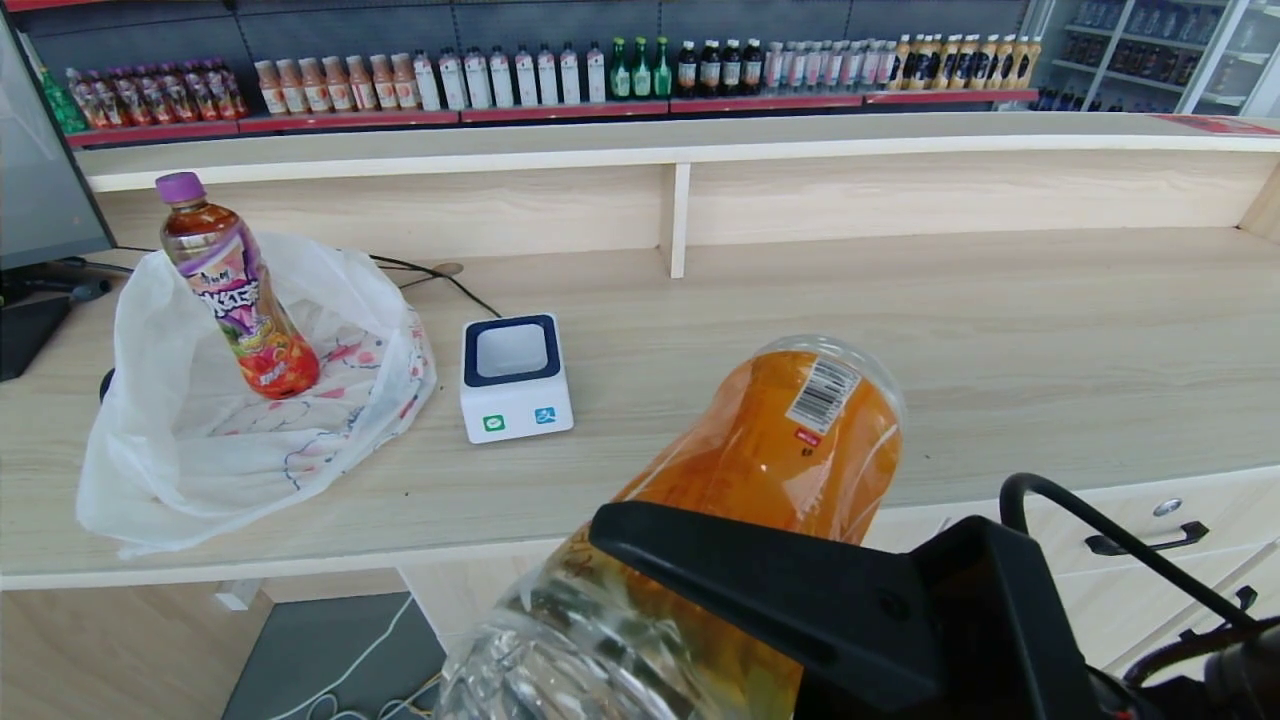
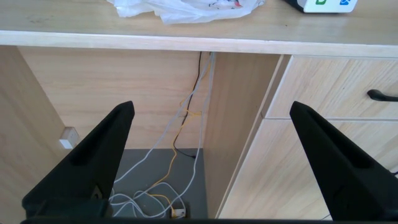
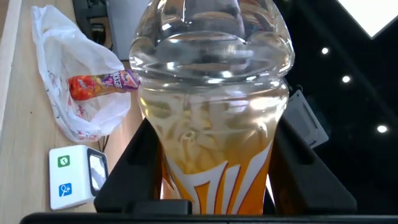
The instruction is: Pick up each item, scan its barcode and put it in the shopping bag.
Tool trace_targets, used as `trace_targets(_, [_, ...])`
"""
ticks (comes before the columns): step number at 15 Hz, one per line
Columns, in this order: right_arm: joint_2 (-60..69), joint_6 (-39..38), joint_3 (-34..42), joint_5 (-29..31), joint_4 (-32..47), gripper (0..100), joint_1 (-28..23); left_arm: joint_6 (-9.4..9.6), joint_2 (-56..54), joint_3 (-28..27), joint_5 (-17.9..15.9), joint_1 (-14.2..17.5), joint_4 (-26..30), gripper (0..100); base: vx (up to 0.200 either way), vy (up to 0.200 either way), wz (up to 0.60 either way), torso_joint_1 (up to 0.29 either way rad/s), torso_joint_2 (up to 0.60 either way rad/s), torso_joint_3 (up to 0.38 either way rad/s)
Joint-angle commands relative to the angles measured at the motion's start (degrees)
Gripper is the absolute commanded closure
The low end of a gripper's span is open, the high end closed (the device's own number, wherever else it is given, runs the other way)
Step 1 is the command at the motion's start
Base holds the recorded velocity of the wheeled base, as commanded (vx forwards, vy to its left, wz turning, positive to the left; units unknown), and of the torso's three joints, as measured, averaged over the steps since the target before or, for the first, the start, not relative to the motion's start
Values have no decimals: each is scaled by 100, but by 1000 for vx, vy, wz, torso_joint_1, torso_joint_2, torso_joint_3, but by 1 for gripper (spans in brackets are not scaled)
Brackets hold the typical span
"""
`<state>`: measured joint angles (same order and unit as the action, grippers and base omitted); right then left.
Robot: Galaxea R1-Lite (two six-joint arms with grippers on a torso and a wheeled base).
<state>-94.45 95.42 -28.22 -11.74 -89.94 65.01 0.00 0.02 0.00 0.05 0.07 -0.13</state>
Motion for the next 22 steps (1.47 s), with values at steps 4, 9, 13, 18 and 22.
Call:
trace_targets(4, [15, -14, 1, 5, -6, 100, 3, 0, -2, 0, 4, 1, -4, 0, 0, 0, 0, 0, 0, 0])
trace_targets(9, [6, -498, 80, 5, -6, 100, -68, 0, -2, 0, 4, 1, 5, 0, 0, 0, 0, 0, 0, 0])
trace_targets(13, [-21, -1315, 194, 5, -6, 100, -235, 0, -2, 0, 4, 1, -4, 0, 0, 0, 0, 0, 0, 0])
trace_targets(18, [-64, -2739, 370, 5, -6, 100, -604, 0, -2, 0, 4, 1, -4, 0, 0, 0, 0, 0, 0, 0])
trace_targets(22, [85, -3653, 423, 23, -6, 100, -613, 0, -2, 0, 4, 1, 5, 0, 0, 0, 0, 0, 0, 0])
